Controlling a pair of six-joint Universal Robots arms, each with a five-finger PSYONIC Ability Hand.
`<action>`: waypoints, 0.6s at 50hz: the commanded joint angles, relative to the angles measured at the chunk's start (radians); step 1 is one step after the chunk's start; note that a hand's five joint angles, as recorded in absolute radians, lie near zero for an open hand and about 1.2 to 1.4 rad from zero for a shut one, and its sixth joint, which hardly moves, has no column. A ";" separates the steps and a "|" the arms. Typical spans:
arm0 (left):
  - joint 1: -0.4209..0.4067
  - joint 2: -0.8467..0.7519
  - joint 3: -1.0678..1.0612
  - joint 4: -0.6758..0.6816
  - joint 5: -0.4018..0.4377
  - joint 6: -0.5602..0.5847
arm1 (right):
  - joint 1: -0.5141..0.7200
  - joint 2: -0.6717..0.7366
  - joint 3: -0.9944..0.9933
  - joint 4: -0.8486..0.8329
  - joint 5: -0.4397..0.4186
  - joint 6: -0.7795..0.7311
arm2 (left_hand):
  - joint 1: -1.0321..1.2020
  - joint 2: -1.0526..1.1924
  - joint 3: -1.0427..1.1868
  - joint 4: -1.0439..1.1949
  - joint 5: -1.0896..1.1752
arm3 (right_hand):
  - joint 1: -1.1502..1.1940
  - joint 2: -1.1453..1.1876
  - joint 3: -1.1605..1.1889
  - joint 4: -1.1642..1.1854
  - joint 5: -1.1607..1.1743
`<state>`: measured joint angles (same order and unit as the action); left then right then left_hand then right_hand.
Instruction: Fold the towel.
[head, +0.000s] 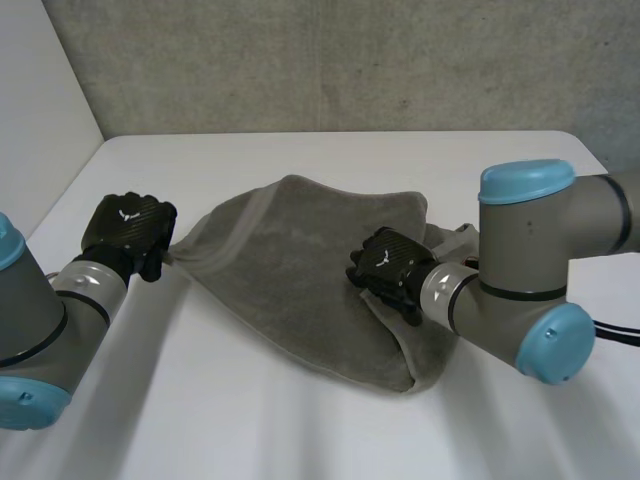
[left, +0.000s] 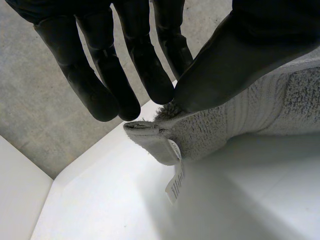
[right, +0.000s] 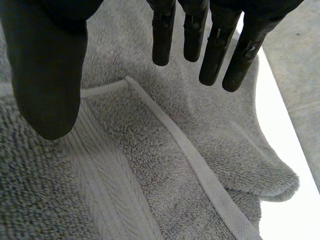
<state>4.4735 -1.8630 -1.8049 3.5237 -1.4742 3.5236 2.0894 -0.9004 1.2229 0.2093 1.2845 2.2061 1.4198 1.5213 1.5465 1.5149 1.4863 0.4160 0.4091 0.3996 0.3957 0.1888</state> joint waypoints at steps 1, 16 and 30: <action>0.000 -0.002 -0.001 0.001 0.000 0.000 | -0.002 0.066 -0.051 0.001 0.007 -0.006 | -0.024 -0.125 -0.150 -0.119 -0.265 | -0.067 -0.060 -0.050 -0.046 -0.014; 0.007 -0.002 0.001 0.001 0.000 0.000 | 0.000 0.104 -0.077 -0.001 0.006 0.004 | -0.024 -0.125 -0.150 -0.119 -0.265 | 0.338 0.345 0.355 0.359 0.391; 0.004 -0.001 0.001 0.001 0.000 0.000 | -0.011 0.087 -0.056 -0.030 0.042 0.041 | -0.024 -0.125 -0.150 -0.119 -0.265 | 0.980 0.987 0.997 1.001 1.033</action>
<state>4.4787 -1.8638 -1.8042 3.5251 -1.4742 3.5236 2.0821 -0.8027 1.1490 0.1987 1.3094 2.2439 1.4198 1.5213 1.5466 1.5149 1.4863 1.3038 1.2970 1.2904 1.2901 1.1264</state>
